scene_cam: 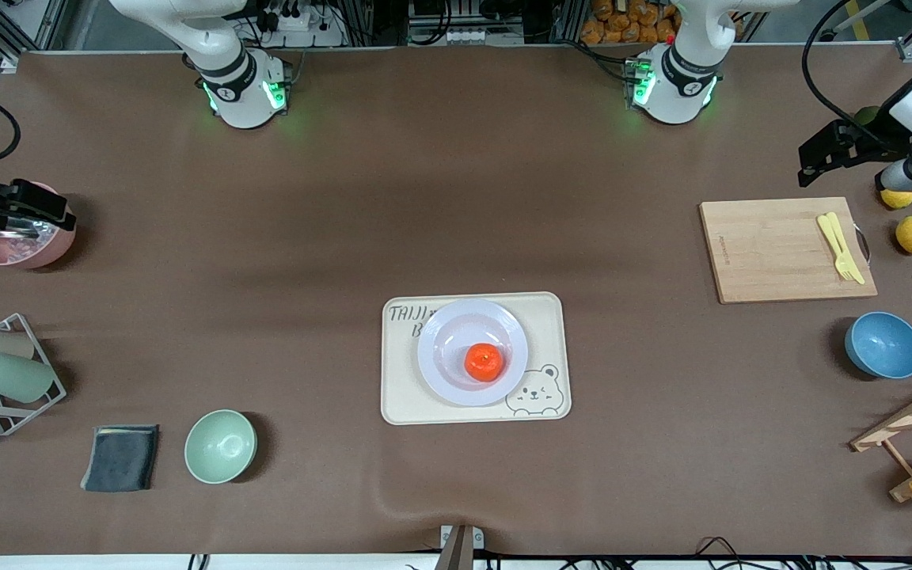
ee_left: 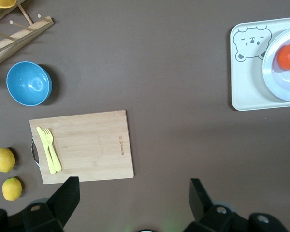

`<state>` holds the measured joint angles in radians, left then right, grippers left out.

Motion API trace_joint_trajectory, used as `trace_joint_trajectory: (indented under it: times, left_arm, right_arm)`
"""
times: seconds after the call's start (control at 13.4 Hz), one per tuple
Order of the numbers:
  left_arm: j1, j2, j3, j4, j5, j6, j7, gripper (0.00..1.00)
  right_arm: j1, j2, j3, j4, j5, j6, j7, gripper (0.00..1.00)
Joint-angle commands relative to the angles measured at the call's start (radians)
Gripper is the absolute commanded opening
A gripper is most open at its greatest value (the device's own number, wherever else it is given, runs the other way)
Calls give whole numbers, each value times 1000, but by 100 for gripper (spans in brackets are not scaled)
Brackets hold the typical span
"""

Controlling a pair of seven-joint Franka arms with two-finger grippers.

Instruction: Place orange and plate with both arms

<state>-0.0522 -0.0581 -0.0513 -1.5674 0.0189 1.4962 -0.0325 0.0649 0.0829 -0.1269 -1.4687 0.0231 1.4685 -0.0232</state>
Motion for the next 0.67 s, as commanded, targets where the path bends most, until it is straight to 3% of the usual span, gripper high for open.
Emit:
trace_joint_trajectory:
  times: [0.0,0.6]
  left_arm:
    - [5,-8,-7,-2,16,-7,5,100]
    - [5,-3,-1,4,16,-8,23,100]
  right_arm:
    - [-17,-12,27,4,-29,-14,16,100]
    - [-1,-11,29,2,-29,-13,23,100]
